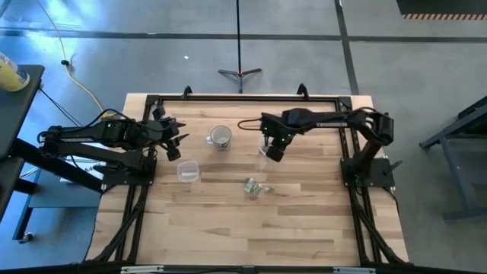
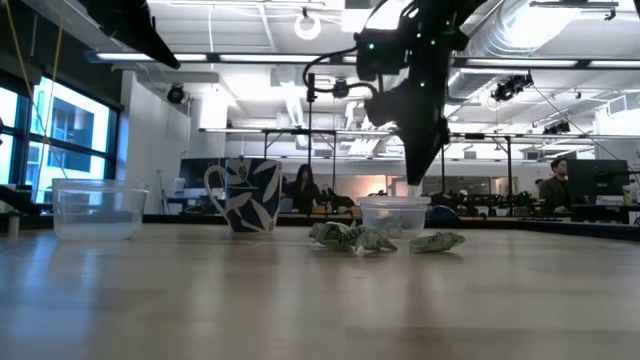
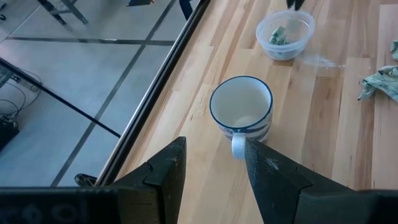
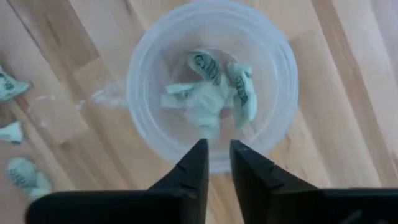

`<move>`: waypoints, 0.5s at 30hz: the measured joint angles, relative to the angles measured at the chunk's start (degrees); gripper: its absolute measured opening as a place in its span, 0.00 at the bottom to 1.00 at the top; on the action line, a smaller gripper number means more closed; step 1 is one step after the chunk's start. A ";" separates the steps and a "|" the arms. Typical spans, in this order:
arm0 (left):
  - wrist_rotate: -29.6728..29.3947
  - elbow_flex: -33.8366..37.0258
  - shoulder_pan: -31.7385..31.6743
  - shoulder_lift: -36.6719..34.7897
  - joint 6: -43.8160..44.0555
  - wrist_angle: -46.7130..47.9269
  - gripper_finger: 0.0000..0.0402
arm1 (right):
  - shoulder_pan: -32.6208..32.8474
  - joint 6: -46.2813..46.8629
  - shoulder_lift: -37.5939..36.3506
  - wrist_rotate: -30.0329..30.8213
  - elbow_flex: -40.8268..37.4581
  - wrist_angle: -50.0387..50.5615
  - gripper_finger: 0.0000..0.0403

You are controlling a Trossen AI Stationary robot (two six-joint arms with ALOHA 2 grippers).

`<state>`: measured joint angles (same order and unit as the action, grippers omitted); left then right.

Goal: Pick and place Stevia / Truvia into bins
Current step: Put the white stevia packet into the transparent container

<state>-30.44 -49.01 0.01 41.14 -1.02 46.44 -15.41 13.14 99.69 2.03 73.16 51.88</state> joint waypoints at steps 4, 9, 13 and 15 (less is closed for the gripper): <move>-0.02 0.00 -0.01 0.00 0.00 0.00 0.50 | 0.71 -3.15 0.85 2.23 1.06 -2.25 0.25; -0.01 0.00 -0.01 -0.01 0.00 0.00 0.50 | 6.40 -12.68 0.85 0.17 2.90 0.39 0.39; -0.01 0.00 -0.02 0.00 0.00 0.00 0.50 | 15.52 -20.27 0.85 -2.23 2.90 0.57 0.47; -0.01 0.00 -0.01 0.00 -0.01 0.00 0.50 | 19.64 -20.92 0.95 -2.05 2.81 0.03 0.49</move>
<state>-30.45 -49.01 0.00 41.15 -1.03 46.44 4.23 -7.78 100.63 -0.01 75.96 51.91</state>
